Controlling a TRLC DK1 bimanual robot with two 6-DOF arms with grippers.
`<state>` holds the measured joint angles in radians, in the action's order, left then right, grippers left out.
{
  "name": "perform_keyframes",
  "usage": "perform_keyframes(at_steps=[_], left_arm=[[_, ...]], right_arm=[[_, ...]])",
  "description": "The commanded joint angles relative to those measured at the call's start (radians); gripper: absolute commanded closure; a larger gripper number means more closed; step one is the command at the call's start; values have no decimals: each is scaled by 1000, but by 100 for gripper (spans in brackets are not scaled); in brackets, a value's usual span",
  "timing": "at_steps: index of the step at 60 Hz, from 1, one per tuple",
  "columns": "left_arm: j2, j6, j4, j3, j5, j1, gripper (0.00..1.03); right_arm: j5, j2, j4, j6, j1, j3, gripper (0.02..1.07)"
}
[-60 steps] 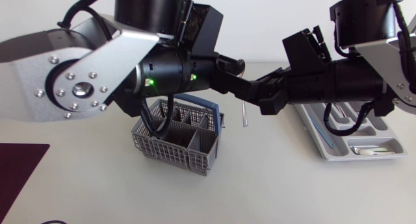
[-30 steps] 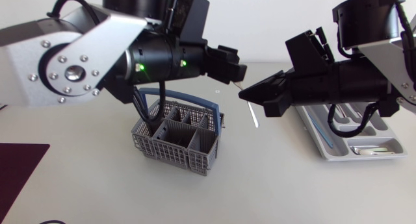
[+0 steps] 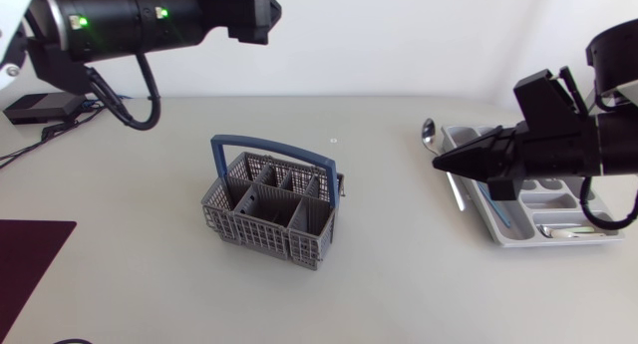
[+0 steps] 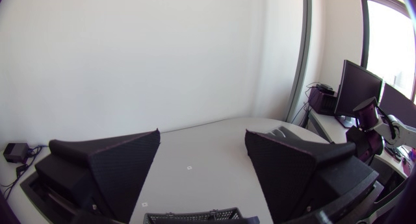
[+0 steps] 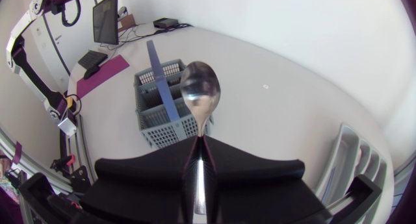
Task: Sort the cutlery from the basket into the organizer compartments.
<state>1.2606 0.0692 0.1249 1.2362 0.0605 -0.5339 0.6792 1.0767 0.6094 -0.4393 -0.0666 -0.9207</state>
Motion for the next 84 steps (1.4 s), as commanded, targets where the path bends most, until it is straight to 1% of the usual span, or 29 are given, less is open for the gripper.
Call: perform_keyframes(at_steps=[1, 8, 14, 20, 25, 27, 37, 40, 48, 52, 56, 61, 64, 70, 78, 84], left_arm=[[-29, -26, 22, -57, 4, 40, 11], [-50, -63, 25, -101, 4, 84, 10], [-67, -75, 33, -133, 4, 121, 10], [-87, -97, 38, -162, 4, 140, 10], [-96, -111, 38, -187, 4, 149, 10], [-98, -115, 38, -199, 4, 155, 10], [-98, -135, 41, -241, 4, 164, 10], [-98, -140, 41, -250, 4, 166, 10], [-104, -146, 39, -282, 4, 173, 10], [-110, -147, 39, -294, 4, 184, 10], [-115, -152, 41, -300, 4, 189, 10], [-121, -152, 42, -302, 4, 192, 10], [-125, -152, 42, -305, 4, 192, 10], [-133, -151, 44, -310, 4, 192, 10], [-152, -147, 45, -328, 4, 192, 10], [-159, -149, 50, -331, 4, 206, 10]], right_arm=[[34, 0, 50, -136, 99, 22, 102], [72, 86, 130, -329, 245, -14, 102], [79, 183, 191, -493, 347, -55, 102], [79, 275, 233, -679, 458, -102, 102], [76, 359, 250, -794, 548, -161, 102], [76, 411, 283, -878, 594, -201, 102], [31, 641, 337, -1138, 734, -366, 102], [-6, 706, 339, -1207, 760, -405, 102], [-53, 847, 342, -1334, 826, -504, 102], [-76, 879, 328, -1383, 844, -515, 102], [-102, 891, 288, -1428, 858, -494, 102], [-133, 893, 191, -1455, 867, -438, 102], [-139, 893, 181, -1492, 869, -422, 102], [-181, 907, 113, -1517, 869, -388, 102], [-221, 913, 112, -1575, 873, -357, 101], [-240, 907, 105, -1598, 877, -330, 101]])
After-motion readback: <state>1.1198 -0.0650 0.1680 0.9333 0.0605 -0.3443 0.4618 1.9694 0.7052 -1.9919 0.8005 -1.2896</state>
